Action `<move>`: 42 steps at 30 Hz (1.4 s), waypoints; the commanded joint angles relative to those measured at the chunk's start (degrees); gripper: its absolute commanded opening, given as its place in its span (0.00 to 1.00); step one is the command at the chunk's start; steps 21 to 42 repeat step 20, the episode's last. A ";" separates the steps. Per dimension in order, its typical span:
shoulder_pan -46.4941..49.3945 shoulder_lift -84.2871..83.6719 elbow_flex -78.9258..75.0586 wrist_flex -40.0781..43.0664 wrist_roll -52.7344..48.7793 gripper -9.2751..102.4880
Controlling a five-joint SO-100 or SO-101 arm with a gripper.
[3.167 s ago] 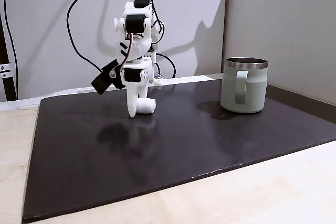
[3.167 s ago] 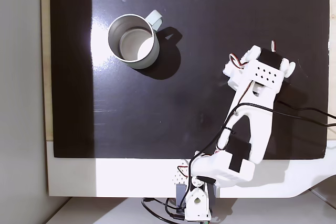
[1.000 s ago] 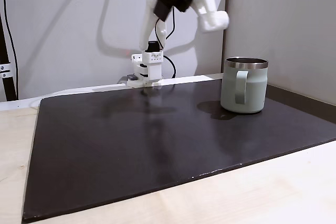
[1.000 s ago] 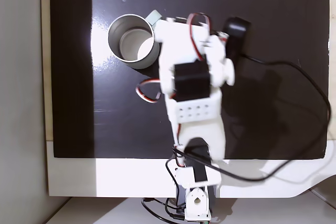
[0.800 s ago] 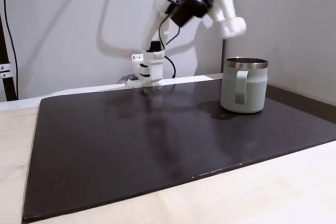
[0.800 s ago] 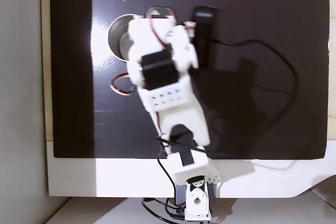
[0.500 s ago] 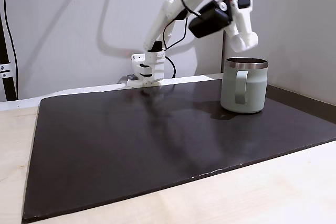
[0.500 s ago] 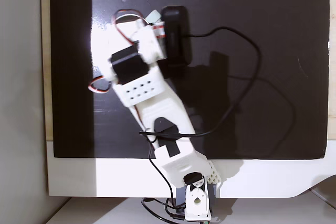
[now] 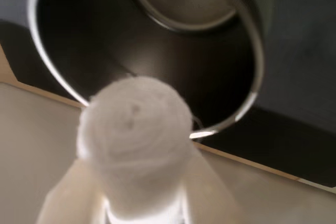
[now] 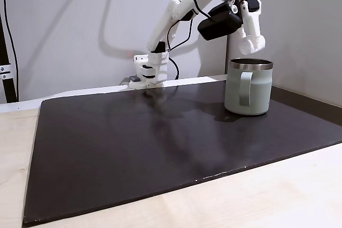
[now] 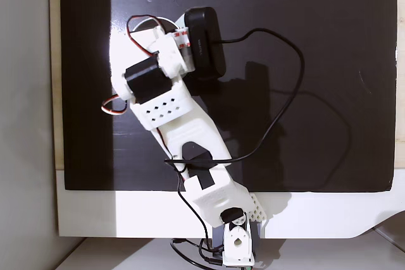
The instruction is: Grasp a gauze and put it in the cup.
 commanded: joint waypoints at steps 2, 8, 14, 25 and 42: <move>0.88 1.32 -1.58 -0.09 -1.14 0.35; 0.97 1.41 -1.58 -0.09 -1.23 0.38; 1.05 1.58 -1.58 -0.09 -1.23 0.37; 1.41 1.76 -1.49 -0.09 -1.23 0.36; 1.41 1.76 -1.49 -0.09 -1.23 0.36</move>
